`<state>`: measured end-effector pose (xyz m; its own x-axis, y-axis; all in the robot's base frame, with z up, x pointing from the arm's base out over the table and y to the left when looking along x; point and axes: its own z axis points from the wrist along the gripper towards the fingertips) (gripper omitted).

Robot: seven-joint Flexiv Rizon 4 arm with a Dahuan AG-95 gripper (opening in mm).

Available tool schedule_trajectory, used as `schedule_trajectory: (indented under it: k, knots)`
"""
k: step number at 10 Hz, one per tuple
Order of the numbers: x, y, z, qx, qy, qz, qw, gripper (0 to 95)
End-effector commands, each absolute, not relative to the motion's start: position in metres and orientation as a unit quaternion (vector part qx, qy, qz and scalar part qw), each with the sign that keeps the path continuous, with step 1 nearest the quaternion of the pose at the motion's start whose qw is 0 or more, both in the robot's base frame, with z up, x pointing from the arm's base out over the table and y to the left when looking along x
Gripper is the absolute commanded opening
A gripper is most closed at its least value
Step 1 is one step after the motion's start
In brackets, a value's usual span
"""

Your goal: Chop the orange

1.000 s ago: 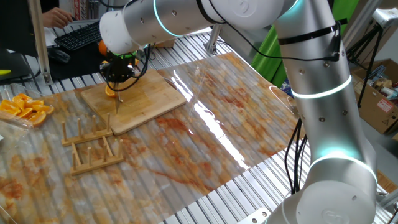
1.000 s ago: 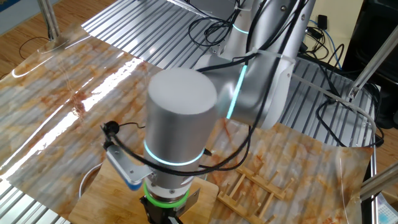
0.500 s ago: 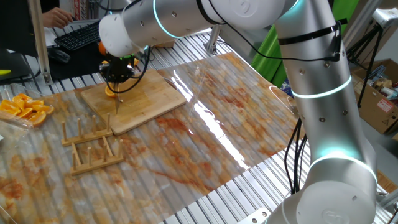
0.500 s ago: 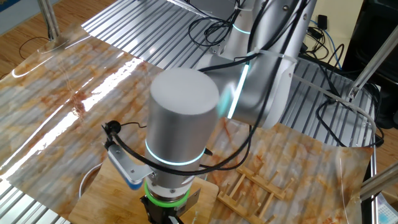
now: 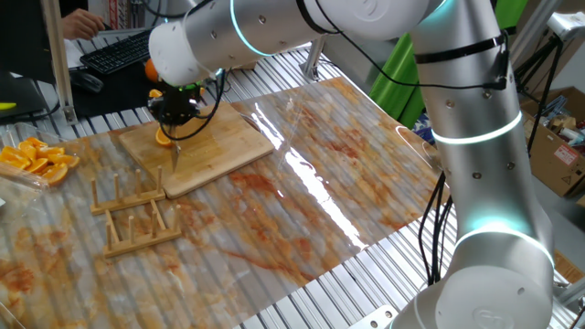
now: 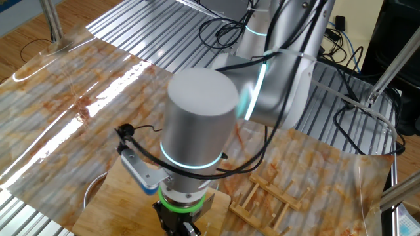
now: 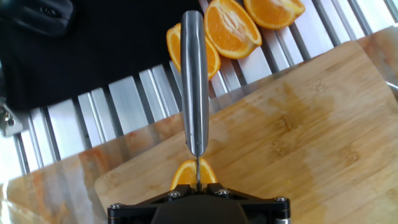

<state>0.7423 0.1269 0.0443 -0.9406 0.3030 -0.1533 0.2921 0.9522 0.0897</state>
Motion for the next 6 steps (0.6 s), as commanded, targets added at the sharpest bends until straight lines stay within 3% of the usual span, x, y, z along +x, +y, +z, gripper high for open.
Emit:
schedule_trajectory:
  k: [1, 6]
  knots:
    - [0.7464, 0.1272, 0.0201, 0.155, 0.984, 0.033, 0.082, 0.0]
    - [0.7464, 0.1272, 0.0201, 0.161, 0.985, 0.032, 0.052, 0.0]
